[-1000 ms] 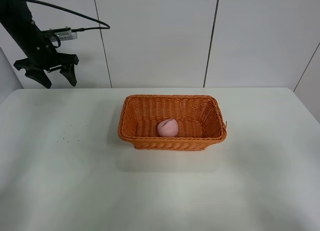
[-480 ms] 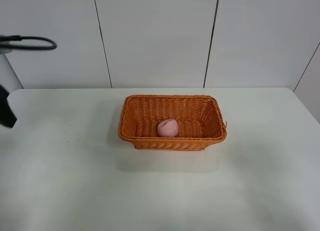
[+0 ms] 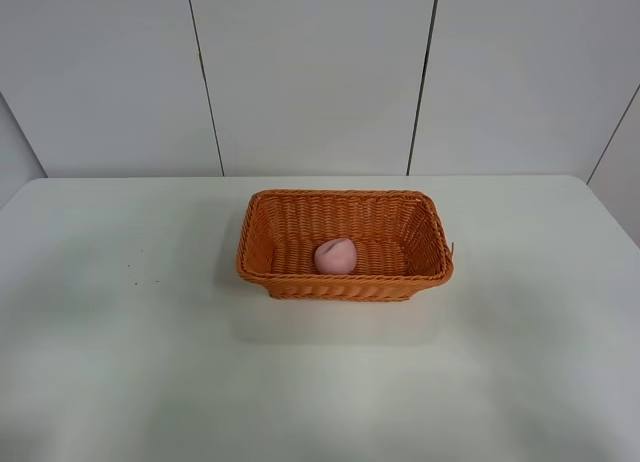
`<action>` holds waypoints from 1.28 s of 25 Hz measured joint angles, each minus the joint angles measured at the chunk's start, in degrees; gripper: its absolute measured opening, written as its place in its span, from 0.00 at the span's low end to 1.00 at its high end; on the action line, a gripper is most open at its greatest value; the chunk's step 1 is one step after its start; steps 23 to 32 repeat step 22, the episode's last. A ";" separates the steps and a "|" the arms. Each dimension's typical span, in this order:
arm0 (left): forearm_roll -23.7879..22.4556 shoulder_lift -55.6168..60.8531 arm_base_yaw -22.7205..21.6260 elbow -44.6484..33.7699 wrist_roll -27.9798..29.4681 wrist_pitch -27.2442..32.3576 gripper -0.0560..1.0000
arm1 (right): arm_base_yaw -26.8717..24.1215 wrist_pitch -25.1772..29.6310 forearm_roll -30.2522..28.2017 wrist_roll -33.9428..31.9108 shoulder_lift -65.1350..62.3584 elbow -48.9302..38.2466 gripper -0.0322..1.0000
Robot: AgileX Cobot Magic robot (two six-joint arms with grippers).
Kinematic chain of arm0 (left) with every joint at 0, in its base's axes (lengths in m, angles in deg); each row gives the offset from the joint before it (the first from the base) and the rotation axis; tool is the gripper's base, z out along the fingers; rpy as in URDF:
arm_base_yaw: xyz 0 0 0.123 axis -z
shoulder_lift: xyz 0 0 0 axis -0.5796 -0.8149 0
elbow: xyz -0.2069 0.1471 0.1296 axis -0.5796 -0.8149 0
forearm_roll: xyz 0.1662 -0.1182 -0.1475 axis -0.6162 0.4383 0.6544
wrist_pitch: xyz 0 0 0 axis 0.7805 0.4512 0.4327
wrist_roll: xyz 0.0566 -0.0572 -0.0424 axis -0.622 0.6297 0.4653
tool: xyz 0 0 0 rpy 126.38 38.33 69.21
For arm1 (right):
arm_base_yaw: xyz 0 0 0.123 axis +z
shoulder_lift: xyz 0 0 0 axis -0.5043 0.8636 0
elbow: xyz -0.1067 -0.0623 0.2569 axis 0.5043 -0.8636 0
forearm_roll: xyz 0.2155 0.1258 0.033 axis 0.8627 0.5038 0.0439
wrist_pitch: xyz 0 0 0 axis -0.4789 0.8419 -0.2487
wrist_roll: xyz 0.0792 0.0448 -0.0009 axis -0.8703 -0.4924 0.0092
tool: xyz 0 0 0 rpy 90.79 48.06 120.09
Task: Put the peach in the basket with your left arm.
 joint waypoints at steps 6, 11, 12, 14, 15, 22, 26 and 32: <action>0.51 12.71 0.00 -2.04 0.00 1.25 0.77 | 0.00 0.00 0.00 0.00 0.00 0.00 0.70; 0.64 20.24 0.00 -2.04 0.00 1.25 0.77 | 0.00 0.00 0.00 0.00 0.00 0.00 0.70; 0.64 21.41 0.00 -2.04 0.00 1.25 0.77 | 0.00 0.00 0.00 0.00 0.00 0.00 0.70; 0.65 21.93 0.00 -2.04 0.00 1.25 0.77 | 0.00 0.00 0.00 0.00 0.00 0.00 0.70; 0.70 21.93 0.00 -2.04 0.00 1.25 0.77 | 0.00 0.00 0.00 0.00 0.00 0.00 0.70; 0.70 21.93 0.00 -2.04 0.00 1.25 0.77 | 0.00 0.00 0.00 0.00 0.00 0.00 0.70; 0.70 21.93 0.00 -2.04 0.00 1.25 0.77 | 0.00 0.00 0.00 0.00 0.00 0.00 0.70; 0.70 21.93 0.00 -2.04 0.00 1.25 0.77 | 0.00 0.00 0.00 0.00 0.00 0.00 0.70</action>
